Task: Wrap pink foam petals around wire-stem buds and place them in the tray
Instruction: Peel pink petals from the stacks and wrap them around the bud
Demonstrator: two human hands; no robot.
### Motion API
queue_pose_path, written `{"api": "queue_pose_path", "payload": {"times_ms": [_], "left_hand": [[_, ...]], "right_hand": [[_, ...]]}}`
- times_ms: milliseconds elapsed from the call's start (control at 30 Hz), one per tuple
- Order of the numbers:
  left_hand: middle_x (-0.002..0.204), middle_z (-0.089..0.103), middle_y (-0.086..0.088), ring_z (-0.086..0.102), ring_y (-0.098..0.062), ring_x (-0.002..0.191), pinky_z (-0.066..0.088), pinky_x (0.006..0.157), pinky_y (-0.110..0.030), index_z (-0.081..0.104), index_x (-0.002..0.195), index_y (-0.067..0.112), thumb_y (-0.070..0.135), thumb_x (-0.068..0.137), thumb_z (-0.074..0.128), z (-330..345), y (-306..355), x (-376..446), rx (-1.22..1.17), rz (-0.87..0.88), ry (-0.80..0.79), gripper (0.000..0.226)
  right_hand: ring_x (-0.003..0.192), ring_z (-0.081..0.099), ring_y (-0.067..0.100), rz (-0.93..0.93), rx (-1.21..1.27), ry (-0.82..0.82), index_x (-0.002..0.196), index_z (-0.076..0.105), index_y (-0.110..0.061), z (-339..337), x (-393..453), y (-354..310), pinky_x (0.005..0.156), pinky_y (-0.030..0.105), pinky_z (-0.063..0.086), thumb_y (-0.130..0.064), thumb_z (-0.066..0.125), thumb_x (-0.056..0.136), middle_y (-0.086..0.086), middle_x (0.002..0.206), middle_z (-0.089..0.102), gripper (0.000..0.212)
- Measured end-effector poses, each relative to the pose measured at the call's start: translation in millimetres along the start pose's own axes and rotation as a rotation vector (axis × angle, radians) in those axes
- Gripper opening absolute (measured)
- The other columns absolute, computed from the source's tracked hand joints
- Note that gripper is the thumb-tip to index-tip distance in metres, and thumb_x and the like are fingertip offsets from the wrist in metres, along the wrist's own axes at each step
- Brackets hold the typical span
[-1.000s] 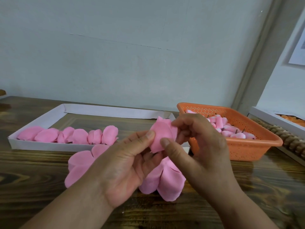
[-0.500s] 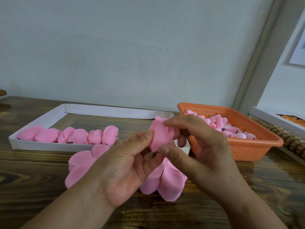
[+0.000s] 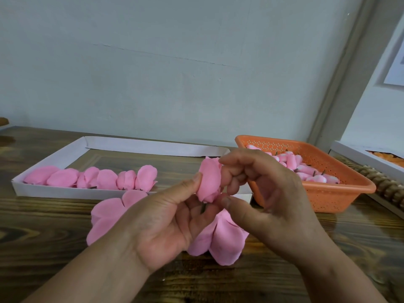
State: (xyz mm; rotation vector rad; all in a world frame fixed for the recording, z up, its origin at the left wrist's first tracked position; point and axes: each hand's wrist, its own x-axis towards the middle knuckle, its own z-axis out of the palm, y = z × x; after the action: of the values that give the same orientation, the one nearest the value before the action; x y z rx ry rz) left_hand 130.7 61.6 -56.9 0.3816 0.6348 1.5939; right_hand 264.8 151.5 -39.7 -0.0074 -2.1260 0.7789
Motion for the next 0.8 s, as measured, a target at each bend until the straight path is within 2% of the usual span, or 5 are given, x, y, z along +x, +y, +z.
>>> {"api": "queue_pose_path", "payload": {"times_ms": [67,200,433,600,800], "left_hand": [[0.111,0.07,-0.017,0.07,-0.02,0.095,0.06,0.064,-0.027,0.072,0.103,-0.002,0.015,0.084,0.058,0.4,-0.1,-0.1,-0.003,-0.004,-0.011,0.028],[0.101,0.071,-0.016,0.072,-0.021,0.076,0.059,0.069,-0.031,0.074,0.097,-0.003,0.013,0.083,0.06,-0.1,0.2,0.5,-0.008,0.013,0.02,0.026],[0.083,0.07,-0.013,0.068,-0.017,0.064,0.055,0.065,-0.024,0.075,0.086,-0.003,0.015,0.076,0.065,0.3,-0.5,0.9,-0.009,0.009,0.055,0.023],[0.09,0.073,-0.009,0.068,-0.01,0.067,0.057,0.056,-0.019,0.077,0.087,0.002,0.017,0.065,0.072,1.8,-1.0,-1.1,0.082,0.023,0.002,0.027],[0.088,0.071,-0.01,0.068,-0.014,0.066,0.056,0.052,-0.023,0.076,0.091,0.002,0.015,0.072,0.067,1.5,-3.8,-0.7,0.064,0.017,0.004,0.024]], "right_hand": [[0.076,0.06,0.015,0.008,0.026,0.004,0.106,0.058,-0.017,-0.8,-0.2,0.0,0.075,0.029,0.049,0.008,0.063,0.068,-0.005,0.086,0.063,0.046],[0.081,0.059,0.017,0.02,-0.017,0.013,0.105,0.059,-0.019,-1.0,-0.2,0.5,0.075,0.033,0.049,0.005,0.065,0.069,-0.009,0.092,0.064,0.044],[0.073,0.048,0.005,-0.023,-0.245,-0.003,0.1,0.063,-0.016,-1.8,1.4,0.5,0.07,0.009,0.037,-0.002,0.068,0.067,-0.01,0.081,0.054,0.037],[0.068,0.045,0.006,-0.048,-0.269,-0.078,0.102,0.063,-0.018,-0.1,1.3,-2.6,0.065,0.011,0.038,-0.001,0.065,0.069,-0.007,0.074,0.053,0.037],[0.06,0.047,0.012,-0.032,-0.278,-0.075,0.095,0.061,-0.02,-2.3,0.4,-4.1,0.056,0.018,0.04,-0.007,0.066,0.069,-0.004,0.067,0.053,0.029]]}}
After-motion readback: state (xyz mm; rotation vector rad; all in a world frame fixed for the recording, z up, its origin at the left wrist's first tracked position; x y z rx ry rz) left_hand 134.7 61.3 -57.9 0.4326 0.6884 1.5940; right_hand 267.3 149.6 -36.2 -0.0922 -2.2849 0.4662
